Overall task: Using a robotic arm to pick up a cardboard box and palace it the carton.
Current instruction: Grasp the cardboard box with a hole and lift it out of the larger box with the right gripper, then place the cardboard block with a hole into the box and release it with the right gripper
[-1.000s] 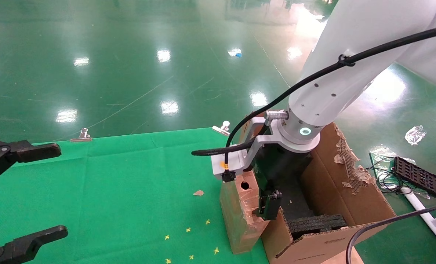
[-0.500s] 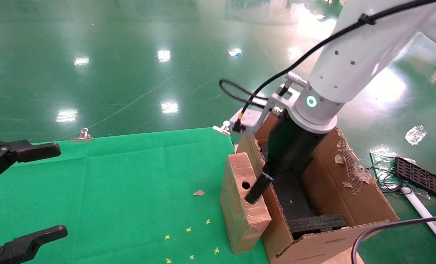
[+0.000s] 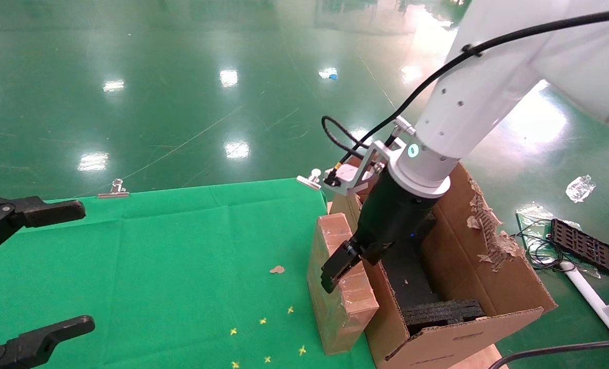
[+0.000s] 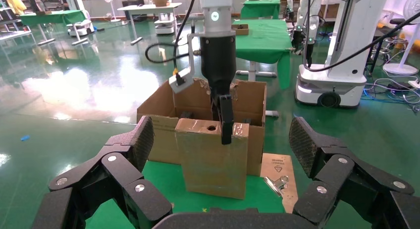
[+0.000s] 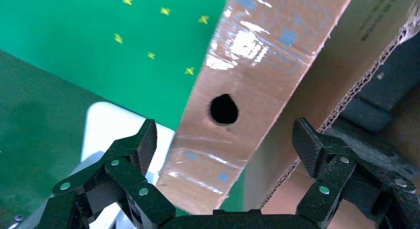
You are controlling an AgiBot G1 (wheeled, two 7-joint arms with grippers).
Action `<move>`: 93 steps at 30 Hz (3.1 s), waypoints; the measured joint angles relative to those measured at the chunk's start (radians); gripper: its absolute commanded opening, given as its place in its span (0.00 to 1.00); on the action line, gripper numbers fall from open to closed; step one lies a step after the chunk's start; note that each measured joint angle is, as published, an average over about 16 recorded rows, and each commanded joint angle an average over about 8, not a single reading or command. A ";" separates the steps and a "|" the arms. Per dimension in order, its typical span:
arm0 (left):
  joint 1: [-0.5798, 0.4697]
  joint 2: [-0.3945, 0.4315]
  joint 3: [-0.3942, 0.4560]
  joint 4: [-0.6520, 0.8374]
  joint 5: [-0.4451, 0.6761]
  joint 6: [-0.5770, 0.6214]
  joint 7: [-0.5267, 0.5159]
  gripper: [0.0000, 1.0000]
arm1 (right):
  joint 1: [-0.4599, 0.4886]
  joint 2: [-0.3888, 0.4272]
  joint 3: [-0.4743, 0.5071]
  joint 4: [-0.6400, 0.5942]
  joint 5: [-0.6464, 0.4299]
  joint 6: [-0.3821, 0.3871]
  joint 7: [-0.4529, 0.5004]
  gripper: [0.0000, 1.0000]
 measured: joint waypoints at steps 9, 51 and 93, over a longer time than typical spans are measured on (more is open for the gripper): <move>0.000 0.000 0.001 0.000 0.000 0.000 0.000 0.68 | -0.024 -0.028 -0.022 -0.018 -0.014 0.009 0.018 0.07; -0.001 -0.001 0.003 0.000 -0.002 -0.001 0.002 0.00 | 0.049 0.115 0.071 -0.028 0.077 0.085 -0.157 0.00; -0.001 -0.002 0.006 0.000 -0.004 -0.003 0.003 1.00 | 0.147 0.435 0.023 -0.280 -0.150 0.090 -0.318 0.00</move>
